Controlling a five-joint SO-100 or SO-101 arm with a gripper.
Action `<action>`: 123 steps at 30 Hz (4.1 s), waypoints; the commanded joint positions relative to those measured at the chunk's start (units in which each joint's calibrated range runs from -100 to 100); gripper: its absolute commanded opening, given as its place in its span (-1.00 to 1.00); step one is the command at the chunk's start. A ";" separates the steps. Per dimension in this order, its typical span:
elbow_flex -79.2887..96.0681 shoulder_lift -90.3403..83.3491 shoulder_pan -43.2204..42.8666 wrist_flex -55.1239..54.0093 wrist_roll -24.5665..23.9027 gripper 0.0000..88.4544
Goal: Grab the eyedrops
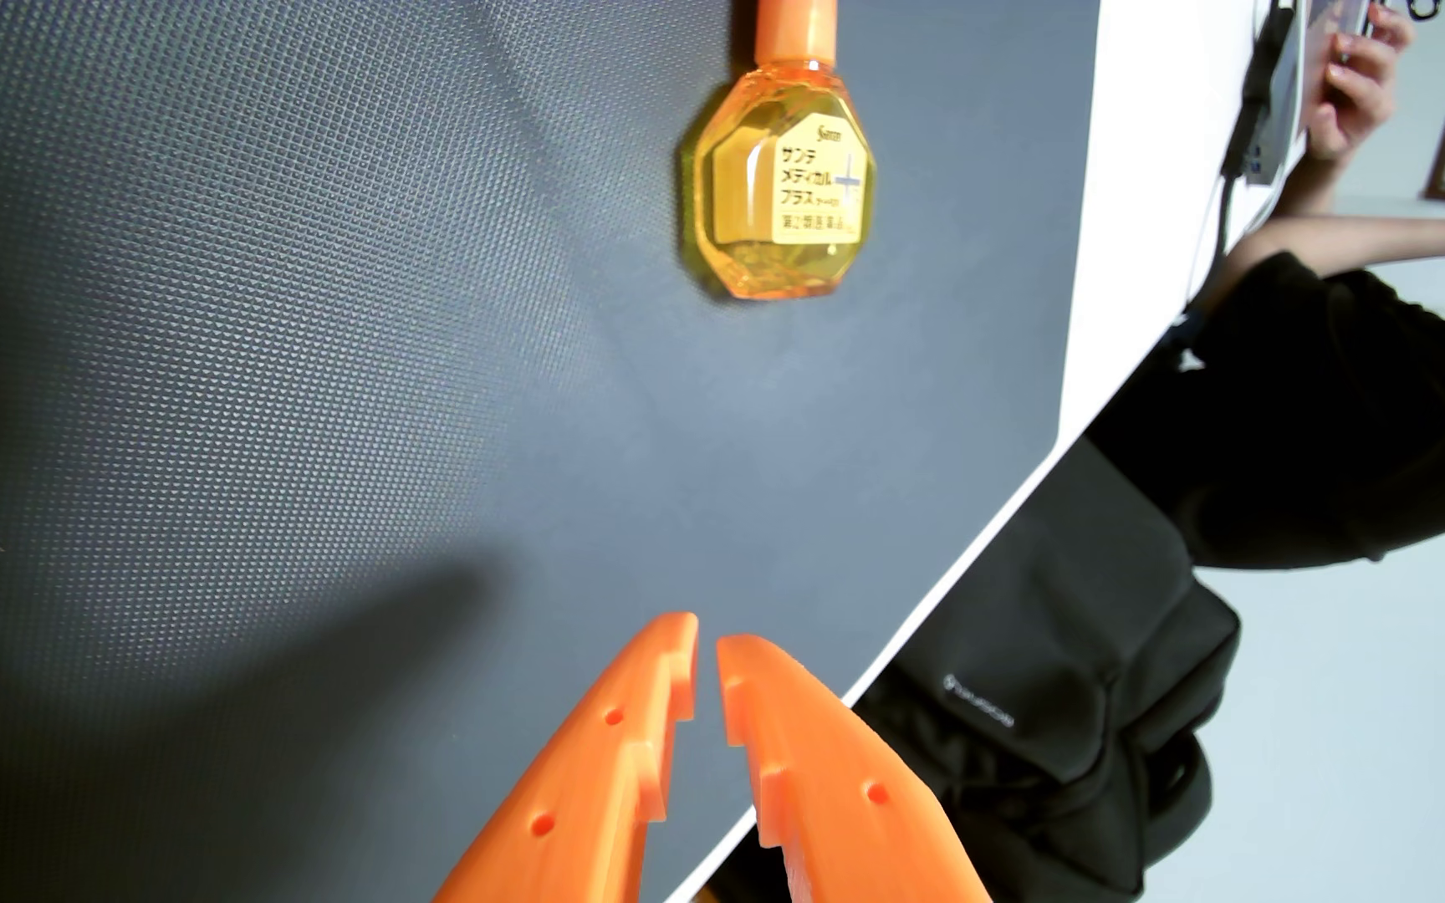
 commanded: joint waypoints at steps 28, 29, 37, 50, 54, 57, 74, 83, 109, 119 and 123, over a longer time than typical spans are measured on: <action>-0.25 -0.42 0.16 -0.38 -0.11 -0.98; -0.25 -0.42 0.16 -0.38 -0.11 -0.98; -0.25 -0.42 0.16 -0.38 -0.11 -0.98; -0.25 -0.42 0.16 -0.38 -0.11 -0.98; -0.25 -0.42 0.16 -0.38 -0.11 -0.98; -0.25 -0.42 0.16 -0.38 -0.11 -0.98; -0.25 -0.42 0.32 -0.38 0.26 -0.98; -1.60 -0.42 -0.01 -1.50 -0.11 -0.98; -27.80 35.16 -2.75 -2.02 6.33 -0.87; -45.90 60.30 -4.25 -1.67 9.47 -0.57; -51.85 70.58 -4.33 -1.67 11.41 -0.40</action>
